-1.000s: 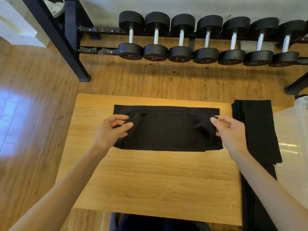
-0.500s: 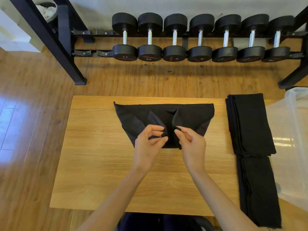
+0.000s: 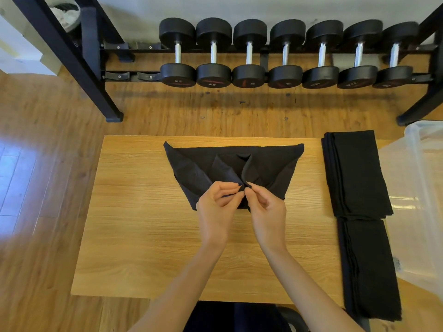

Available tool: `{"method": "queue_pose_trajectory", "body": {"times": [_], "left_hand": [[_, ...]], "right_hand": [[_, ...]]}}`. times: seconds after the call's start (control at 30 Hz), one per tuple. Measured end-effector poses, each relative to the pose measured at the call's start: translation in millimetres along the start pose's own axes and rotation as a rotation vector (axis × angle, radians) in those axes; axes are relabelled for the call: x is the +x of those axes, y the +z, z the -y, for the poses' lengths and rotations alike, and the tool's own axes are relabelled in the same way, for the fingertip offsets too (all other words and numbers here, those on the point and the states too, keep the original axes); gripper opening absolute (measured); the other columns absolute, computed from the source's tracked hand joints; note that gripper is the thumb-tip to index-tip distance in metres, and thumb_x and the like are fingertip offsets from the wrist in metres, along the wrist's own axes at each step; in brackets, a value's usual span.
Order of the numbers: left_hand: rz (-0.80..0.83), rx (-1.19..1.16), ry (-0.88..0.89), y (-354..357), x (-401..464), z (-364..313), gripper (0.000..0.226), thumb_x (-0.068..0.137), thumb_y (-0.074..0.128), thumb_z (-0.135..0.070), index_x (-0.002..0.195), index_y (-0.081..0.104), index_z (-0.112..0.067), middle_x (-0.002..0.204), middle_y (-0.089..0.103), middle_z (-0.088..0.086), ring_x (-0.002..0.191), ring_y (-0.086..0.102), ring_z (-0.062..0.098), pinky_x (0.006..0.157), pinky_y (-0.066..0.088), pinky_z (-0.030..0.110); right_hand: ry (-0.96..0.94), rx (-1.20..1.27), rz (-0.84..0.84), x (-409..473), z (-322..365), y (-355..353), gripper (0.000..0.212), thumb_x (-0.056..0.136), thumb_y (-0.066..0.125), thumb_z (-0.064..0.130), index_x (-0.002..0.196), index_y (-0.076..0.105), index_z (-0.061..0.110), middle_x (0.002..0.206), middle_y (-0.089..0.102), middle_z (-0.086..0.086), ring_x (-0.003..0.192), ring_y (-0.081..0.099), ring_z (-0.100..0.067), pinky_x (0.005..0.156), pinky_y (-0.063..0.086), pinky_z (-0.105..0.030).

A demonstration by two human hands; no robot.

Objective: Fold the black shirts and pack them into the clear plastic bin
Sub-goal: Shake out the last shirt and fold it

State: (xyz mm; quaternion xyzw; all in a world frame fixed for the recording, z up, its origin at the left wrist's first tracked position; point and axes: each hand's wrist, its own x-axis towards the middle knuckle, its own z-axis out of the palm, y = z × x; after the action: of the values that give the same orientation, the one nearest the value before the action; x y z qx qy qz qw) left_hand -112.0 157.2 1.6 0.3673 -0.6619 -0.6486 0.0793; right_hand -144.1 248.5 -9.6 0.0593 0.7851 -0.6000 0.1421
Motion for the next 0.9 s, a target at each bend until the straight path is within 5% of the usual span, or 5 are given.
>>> {"method": "queue_pose_trajectory", "body": {"times": [0.27,0.43,0.67,0.9], "left_hand": [[0.052,-0.029,0.006,2.9,-2.8,3.4,0.016,0.085,0.072,-0.004,0.098,0.069,-0.014,0.089,0.075,-0.002,0.088,0.072,0.008,0.080,0.058,0.026],[0.158,0.029,0.030,-6.4,8.0,0.8,0.022,0.089,0.065,-0.002,0.107,0.064,-0.015,0.099,0.071,-0.001,0.092,0.071,0.006,0.082,0.057,0.025],[0.347,0.843,0.407,-20.8,111.7,-5.4,0.029,0.101,0.044,-0.012,0.113,0.068,-0.022,0.109,0.047,-0.004,0.100,0.048,0.009,0.080,0.048,0.027],[0.609,1.082,0.418,1.4,165.1,-12.2,0.027,0.098,0.048,-0.016,0.100,0.073,-0.024,0.115,0.051,0.001,0.110,0.049,0.018,0.097,0.038,0.029]], "right_hand": [[0.057,0.173,0.027,-3.1,7.7,0.7,0.014,0.085,0.073,0.015,0.099,0.073,0.017,0.087,0.075,0.007,0.089,0.070,-0.005,0.076,0.054,-0.016],[0.052,0.050,0.002,4.8,3.2,-1.7,0.019,0.089,0.067,0.011,0.107,0.072,0.012,0.091,0.074,0.005,0.090,0.069,-0.003,0.082,0.056,-0.022],[0.055,0.003,-0.052,4.0,9.0,-4.6,0.021,0.088,0.067,0.007,0.107,0.072,0.013,0.089,0.072,0.009,0.089,0.067,0.004,0.080,0.053,-0.012],[0.056,0.041,-0.104,-3.4,8.7,-10.1,0.025,0.087,0.067,0.004,0.093,0.070,0.028,0.070,0.071,0.004,0.076,0.069,-0.009,0.073,0.053,-0.016]]}}
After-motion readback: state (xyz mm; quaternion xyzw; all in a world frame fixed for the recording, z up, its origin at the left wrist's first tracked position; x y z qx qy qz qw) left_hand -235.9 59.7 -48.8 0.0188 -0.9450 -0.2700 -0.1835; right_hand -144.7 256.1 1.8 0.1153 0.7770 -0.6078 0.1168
